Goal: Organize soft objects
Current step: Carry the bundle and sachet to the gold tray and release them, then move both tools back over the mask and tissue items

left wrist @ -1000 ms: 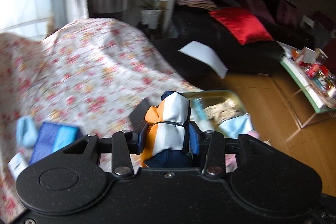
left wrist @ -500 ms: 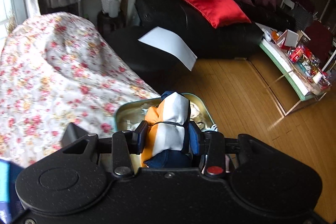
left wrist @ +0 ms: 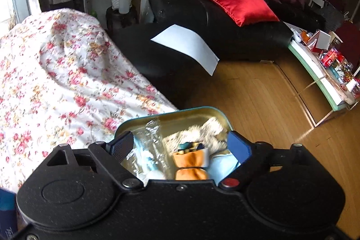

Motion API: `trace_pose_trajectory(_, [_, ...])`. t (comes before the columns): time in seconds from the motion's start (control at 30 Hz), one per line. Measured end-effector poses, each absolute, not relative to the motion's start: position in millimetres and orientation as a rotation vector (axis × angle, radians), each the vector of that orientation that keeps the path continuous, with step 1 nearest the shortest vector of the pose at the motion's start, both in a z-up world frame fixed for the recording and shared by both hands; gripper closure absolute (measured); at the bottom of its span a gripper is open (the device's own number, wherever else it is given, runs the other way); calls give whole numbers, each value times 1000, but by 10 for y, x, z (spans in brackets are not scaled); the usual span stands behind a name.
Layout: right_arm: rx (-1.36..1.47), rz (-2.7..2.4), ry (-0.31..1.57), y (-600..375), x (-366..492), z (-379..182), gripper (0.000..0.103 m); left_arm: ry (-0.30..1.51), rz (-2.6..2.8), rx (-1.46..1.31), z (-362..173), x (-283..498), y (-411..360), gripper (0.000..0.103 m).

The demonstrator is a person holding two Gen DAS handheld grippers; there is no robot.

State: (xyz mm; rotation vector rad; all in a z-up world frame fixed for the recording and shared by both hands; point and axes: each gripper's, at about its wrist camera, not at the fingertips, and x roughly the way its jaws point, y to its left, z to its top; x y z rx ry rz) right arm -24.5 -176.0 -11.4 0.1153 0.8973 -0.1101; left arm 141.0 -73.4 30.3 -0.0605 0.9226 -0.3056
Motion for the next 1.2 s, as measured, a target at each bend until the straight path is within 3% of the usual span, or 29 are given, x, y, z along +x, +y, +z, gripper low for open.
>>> trace_pose_trajectory(0.47, [112, -98, 910, -1658, -573, 7, 23, 949, -197, -65, 363, 936, -11, 16])
trace_pose_trajectory(1.2, [-11, 183, 883, -454, -982, 323, 22, 988, 175, -154, 330, -135, 1918, 16])
